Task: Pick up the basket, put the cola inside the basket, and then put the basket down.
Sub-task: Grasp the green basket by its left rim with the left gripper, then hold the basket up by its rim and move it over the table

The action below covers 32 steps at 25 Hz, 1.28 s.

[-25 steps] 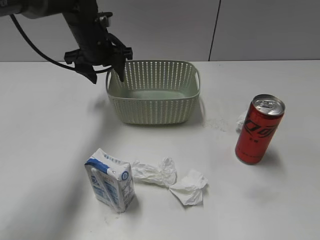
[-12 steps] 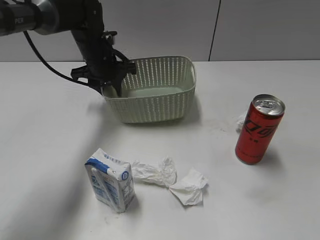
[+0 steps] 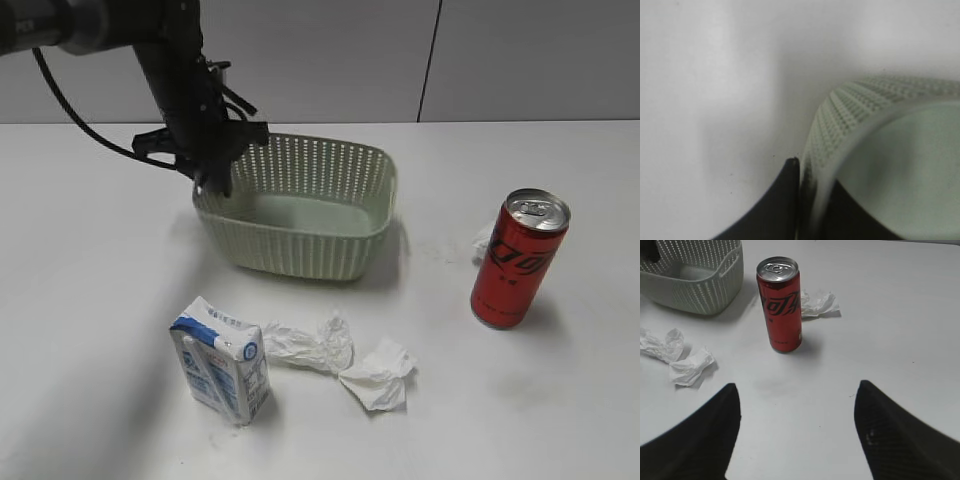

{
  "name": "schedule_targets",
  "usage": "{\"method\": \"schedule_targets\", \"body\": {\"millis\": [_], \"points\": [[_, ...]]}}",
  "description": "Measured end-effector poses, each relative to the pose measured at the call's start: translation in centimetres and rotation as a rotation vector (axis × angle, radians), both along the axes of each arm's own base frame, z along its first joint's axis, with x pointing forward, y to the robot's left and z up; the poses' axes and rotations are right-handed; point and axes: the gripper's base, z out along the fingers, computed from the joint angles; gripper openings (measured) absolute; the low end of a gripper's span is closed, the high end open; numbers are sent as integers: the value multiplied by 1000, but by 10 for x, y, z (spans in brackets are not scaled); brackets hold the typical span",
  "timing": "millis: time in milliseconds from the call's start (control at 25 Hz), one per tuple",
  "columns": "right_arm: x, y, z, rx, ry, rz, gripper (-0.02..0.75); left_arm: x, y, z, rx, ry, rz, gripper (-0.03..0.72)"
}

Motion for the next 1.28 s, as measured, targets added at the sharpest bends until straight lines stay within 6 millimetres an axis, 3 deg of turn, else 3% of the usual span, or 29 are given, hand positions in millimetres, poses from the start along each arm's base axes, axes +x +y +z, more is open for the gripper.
{"method": "schedule_targets", "body": {"millis": [80,160,640,800,1040,1280], "points": [[0,0,0,0,0,0,552,-2,1,13,0,-19,-9,22],[0,0,0,0,0,0,552,-3,2,22,-8,-41,0,1],[0,0,0,0,0,0,551,-6,-3,24,-62,-6,9,0],[0,0,0,0,0,0,551,-15,-10,46,-77,-43,4,0],[0,0,0,0,0,0,551,-43,-17,100,-119,-127,-31,0],[0,0,0,0,0,0,551,-89,0,119,-51,-123,-23,0]]}}
